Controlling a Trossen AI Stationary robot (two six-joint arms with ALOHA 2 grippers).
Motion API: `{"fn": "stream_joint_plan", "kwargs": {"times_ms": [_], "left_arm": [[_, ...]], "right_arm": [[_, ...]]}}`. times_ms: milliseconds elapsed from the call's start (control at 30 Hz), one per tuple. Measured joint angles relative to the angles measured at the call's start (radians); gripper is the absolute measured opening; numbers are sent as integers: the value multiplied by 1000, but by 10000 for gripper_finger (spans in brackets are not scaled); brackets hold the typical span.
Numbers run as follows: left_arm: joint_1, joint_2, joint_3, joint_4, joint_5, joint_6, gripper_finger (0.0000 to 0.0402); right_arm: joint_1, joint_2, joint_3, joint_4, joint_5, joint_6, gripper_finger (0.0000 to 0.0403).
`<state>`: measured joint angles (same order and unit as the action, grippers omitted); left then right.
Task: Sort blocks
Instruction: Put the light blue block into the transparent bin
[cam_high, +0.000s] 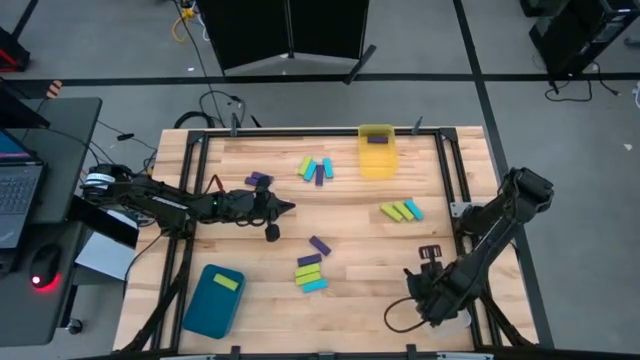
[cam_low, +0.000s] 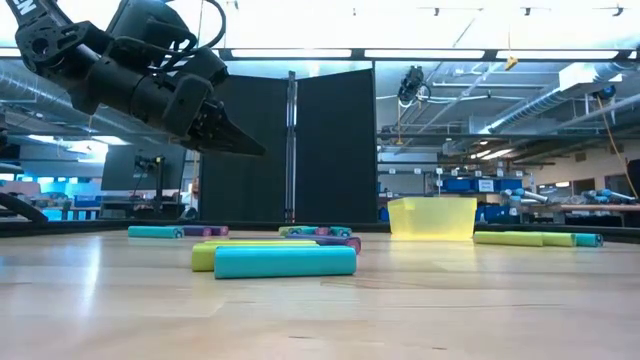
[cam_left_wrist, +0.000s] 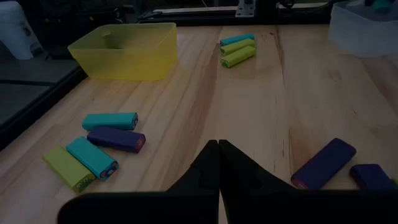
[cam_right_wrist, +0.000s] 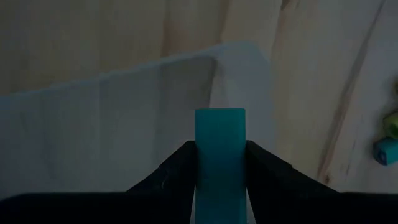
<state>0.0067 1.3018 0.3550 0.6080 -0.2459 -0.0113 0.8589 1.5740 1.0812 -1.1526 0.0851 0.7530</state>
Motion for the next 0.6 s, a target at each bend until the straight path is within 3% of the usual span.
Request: {"fn": "stream_joint_plan", "kwargs": {"times_ms": [300,600], "left_arm": [[0,0,0,-4,0,-8,6],[0,0,0,-1,-1,-23,6]], "right_arm": [[-3,2,-166,262,-1,-66,126],[-3,1,-250,364,-19,-103,129]]}}
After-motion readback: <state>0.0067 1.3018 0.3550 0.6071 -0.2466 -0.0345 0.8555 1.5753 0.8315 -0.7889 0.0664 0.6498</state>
